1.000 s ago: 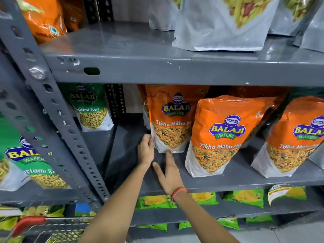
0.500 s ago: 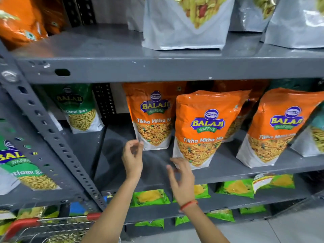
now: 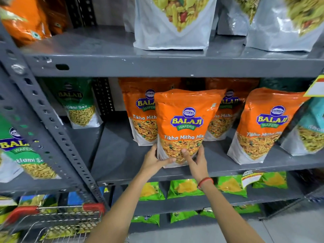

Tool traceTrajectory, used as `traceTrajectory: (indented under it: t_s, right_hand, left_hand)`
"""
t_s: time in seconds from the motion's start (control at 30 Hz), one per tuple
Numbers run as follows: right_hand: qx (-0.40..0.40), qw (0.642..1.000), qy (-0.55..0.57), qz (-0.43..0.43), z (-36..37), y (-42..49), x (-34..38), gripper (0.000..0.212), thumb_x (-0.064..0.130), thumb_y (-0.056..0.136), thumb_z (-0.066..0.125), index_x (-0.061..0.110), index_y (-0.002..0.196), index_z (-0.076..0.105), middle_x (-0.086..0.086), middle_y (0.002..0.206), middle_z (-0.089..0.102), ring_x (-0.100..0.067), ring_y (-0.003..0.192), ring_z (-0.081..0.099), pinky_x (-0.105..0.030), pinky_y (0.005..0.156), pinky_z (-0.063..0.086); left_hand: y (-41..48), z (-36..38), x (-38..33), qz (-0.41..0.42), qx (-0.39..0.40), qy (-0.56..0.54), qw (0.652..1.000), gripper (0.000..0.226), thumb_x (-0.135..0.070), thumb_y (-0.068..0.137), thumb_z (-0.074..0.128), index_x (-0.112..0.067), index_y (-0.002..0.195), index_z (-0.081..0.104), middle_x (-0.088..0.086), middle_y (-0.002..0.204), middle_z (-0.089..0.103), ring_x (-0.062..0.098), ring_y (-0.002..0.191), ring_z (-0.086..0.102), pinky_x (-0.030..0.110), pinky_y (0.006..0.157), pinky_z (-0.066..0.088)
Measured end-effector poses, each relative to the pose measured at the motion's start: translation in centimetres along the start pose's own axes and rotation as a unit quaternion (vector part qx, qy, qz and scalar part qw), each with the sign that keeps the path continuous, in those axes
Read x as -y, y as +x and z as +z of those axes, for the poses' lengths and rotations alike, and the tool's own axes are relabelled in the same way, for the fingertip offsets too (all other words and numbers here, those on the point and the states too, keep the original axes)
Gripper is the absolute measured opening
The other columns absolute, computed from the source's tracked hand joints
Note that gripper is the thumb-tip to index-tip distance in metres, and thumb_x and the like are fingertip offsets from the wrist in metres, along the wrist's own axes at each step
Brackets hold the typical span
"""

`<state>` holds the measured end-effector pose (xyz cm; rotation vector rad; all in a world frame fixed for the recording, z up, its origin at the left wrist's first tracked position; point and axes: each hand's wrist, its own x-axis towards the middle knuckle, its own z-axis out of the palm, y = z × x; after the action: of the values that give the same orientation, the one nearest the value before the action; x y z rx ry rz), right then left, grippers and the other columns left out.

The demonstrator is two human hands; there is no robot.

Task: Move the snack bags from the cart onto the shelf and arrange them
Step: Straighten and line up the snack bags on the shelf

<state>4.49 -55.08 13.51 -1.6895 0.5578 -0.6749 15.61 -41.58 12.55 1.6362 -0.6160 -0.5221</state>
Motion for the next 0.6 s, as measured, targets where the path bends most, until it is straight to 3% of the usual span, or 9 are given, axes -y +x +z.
traceTrajectory:
  t_s: [0.1, 0.23, 0.4, 0.5, 0.6]
  right_hand:
    - [0.029, 0.999, 0.002, -0.018, 2.5, -1.1, 0.5, 0.061, 0.051, 0.074, 0.065, 0.042, 0.127, 0.035, 0.024, 0.123, 0.050, 0.020, 0.110, 0.046, 0.004, 0.085, 0.037]
    - [0.061, 0.998, 0.021, -0.021, 6.0, -2.2, 0.9, 0.056, 0.039, 0.078, 0.069, 0.040, 0.123, 0.037, 0.020, 0.121, 0.053, 0.019, 0.109, 0.048, 0.004, 0.084, 0.039]
    - [0.064, 0.997, 0.029, -0.011, 8.1, -2.8, 1.5, 0.058, 0.040, 0.077, 0.068, 0.034, 0.127, 0.037, 0.010, 0.124, 0.054, 0.006, 0.112, 0.050, 0.006, 0.081, 0.038]
    - [0.074, 0.997, 0.026, -0.010, 7.5, -2.9, 1.5, 0.049, 0.039, 0.080, 0.065, 0.044, 0.121, 0.038, 0.017, 0.124, 0.052, 0.013, 0.114, 0.047, -0.004, 0.089, 0.041]
    - [0.029, 0.999, 0.027, 0.020, 5.5, -2.4, 0.8, 0.059, 0.037, 0.085, 0.061, 0.024, 0.136, 0.036, 0.002, 0.141, 0.044, -0.008, 0.130, 0.041, -0.026, 0.102, 0.037]
  left_hand:
    - [-1.2, -3.2, 0.8, -0.003, -0.016, 0.002, 1.000, 0.084, -0.049, 0.049, 0.088, -0.038, 0.123, 0.049, -0.010, 0.123, 0.064, 0.009, 0.115, 0.059, 0.045, 0.098, 0.050]
    - [-2.7, -7.0, 1.2, -0.011, -0.032, -0.005, 0.999, 0.069, -0.048, 0.045, 0.089, -0.048, 0.106, 0.056, -0.019, 0.110, 0.069, 0.003, 0.104, 0.064, 0.033, 0.090, 0.054]
    - [-3.7, -9.1, 0.8, -0.006, -0.038, 0.006, 0.999, 0.070, -0.050, 0.042, 0.088, -0.048, 0.105, 0.056, -0.018, 0.108, 0.070, 0.004, 0.106, 0.064, 0.025, 0.086, 0.054]
    - [-4.4, -8.4, 0.7, 0.009, -0.095, 0.020, 0.995, 0.083, -0.048, 0.048, 0.087, -0.034, 0.121, 0.051, -0.008, 0.123, 0.062, 0.011, 0.116, 0.058, 0.031, 0.092, 0.050]
    - [-6.5, -5.9, 0.8, 0.078, -0.266, 0.073, 0.958, 0.077, -0.050, 0.060, 0.080, -0.029, 0.125, 0.044, -0.008, 0.123, 0.050, 0.004, 0.113, 0.051, 0.020, 0.091, 0.043]
